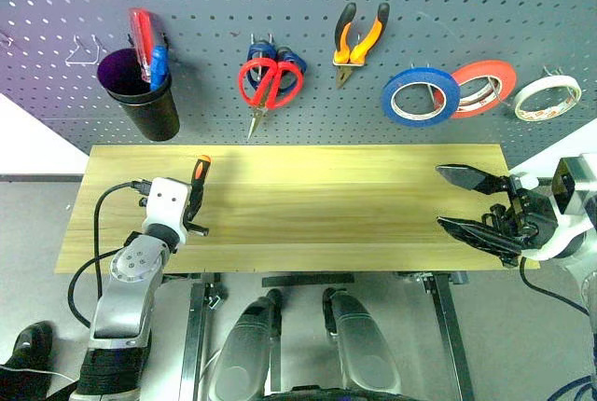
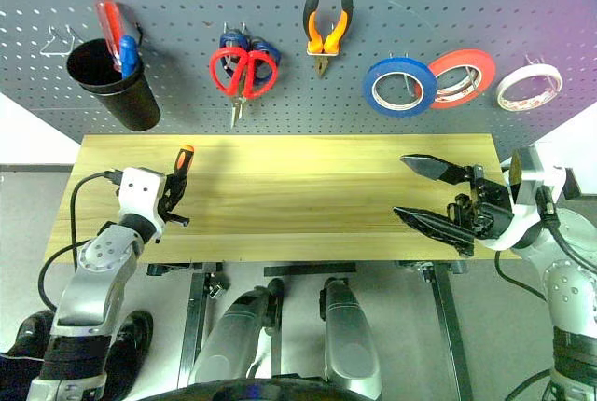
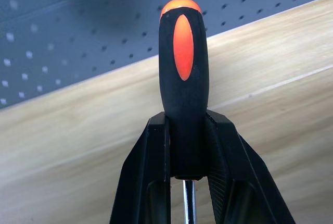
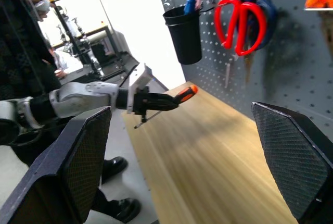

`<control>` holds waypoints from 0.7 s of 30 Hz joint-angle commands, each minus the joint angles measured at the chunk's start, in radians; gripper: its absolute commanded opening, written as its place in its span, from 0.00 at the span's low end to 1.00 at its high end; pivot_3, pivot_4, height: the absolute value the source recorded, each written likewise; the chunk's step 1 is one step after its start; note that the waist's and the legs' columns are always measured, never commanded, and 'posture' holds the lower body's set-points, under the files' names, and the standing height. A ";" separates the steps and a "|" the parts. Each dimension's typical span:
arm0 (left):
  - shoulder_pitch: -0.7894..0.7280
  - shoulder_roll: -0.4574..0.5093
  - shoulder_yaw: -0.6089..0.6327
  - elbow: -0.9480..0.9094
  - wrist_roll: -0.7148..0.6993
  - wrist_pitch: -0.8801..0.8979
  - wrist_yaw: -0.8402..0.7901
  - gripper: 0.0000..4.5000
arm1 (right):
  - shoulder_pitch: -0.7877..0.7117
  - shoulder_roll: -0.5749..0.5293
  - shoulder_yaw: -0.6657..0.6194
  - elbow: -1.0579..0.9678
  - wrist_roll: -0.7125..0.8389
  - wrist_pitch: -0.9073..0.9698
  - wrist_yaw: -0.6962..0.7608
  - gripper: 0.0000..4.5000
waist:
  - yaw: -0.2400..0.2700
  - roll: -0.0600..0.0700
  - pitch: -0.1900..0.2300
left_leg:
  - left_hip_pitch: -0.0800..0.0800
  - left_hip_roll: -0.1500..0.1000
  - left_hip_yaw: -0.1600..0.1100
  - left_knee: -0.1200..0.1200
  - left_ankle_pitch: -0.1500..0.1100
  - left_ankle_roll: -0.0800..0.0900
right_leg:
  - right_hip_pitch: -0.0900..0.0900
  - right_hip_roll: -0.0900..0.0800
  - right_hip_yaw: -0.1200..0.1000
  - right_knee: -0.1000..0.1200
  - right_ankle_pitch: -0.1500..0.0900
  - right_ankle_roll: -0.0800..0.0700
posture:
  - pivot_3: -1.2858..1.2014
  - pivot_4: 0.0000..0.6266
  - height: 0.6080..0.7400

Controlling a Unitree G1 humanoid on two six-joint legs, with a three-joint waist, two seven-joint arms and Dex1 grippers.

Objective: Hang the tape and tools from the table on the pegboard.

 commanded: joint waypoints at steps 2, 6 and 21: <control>0.017 0.034 -0.041 -0.081 0.043 -0.114 -0.036 0.12 | -0.030 0.021 -0.002 0.020 -0.001 -0.031 0.013 1.00 | 0.000 0.003 -0.011 | 0.000 0.000 0.000 0.000 0.000 0.000 | 0.000 0.000 0.000 0.000 0.000 0.000 | 0.45 0.34 1.00; -0.013 0.048 -0.061 -0.078 0.091 -0.191 -0.025 0.12 | -0.059 0.035 0.010 0.061 -0.019 -0.050 0.021 1.00 | 0.000 0.004 -0.035 | 0.001 0.000 0.000 0.000 0.000 -0.001 | 0.001 0.000 0.000 0.001 0.000 0.000 | 0.45 0.29 1.00; -0.251 0.070 0.007 -0.060 0.113 -0.229 0.010 0.12 | -0.118 0.081 0.025 0.145 -0.020 -0.081 0.071 1.00 | 0.023 0.012 -0.132 | 0.007 0.000 0.000 0.003 0.001 -0.002 | 0.006 0.002 -0.001 0.002 0.002 0.000 | 0.46 0.15 1.00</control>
